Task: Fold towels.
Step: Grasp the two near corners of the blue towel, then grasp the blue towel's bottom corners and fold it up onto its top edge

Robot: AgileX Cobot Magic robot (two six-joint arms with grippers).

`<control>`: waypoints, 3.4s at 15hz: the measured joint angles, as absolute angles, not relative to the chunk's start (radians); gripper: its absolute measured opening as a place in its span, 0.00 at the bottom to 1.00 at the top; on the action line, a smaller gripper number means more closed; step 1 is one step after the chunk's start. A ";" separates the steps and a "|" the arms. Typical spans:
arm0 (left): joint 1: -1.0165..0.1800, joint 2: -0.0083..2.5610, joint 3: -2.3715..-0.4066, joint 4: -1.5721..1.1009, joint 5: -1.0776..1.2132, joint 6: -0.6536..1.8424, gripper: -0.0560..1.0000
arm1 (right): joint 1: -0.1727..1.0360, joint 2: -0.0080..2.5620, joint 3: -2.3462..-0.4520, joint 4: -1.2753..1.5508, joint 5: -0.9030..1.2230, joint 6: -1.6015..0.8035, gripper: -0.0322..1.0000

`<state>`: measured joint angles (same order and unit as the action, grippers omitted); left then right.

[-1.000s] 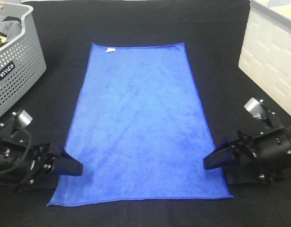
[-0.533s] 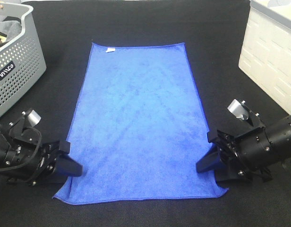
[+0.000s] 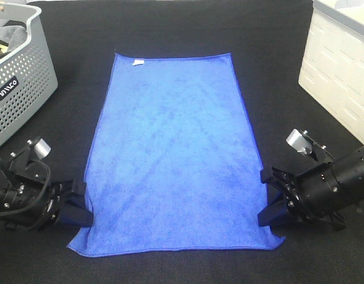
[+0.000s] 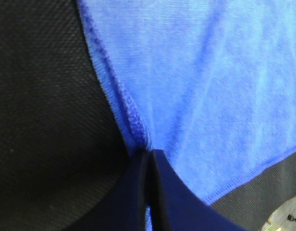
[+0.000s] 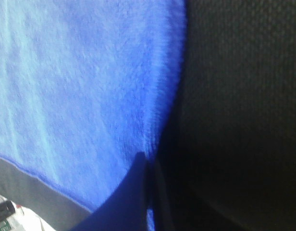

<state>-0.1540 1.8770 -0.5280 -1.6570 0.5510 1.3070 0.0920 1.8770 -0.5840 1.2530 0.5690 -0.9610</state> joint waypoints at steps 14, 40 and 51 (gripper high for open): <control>-0.154 1.386 -0.363 -1.018 0.713 0.678 0.05 | 0.092 1.390 -0.344 0.896 0.735 -0.516 0.03; -0.154 2.062 -1.532 -0.707 0.642 0.469 0.05 | 0.091 2.191 -1.701 0.648 0.831 -0.380 0.03; -0.154 2.375 -1.803 -0.643 0.162 0.482 0.05 | 0.069 2.597 -2.286 0.581 0.722 -0.382 0.03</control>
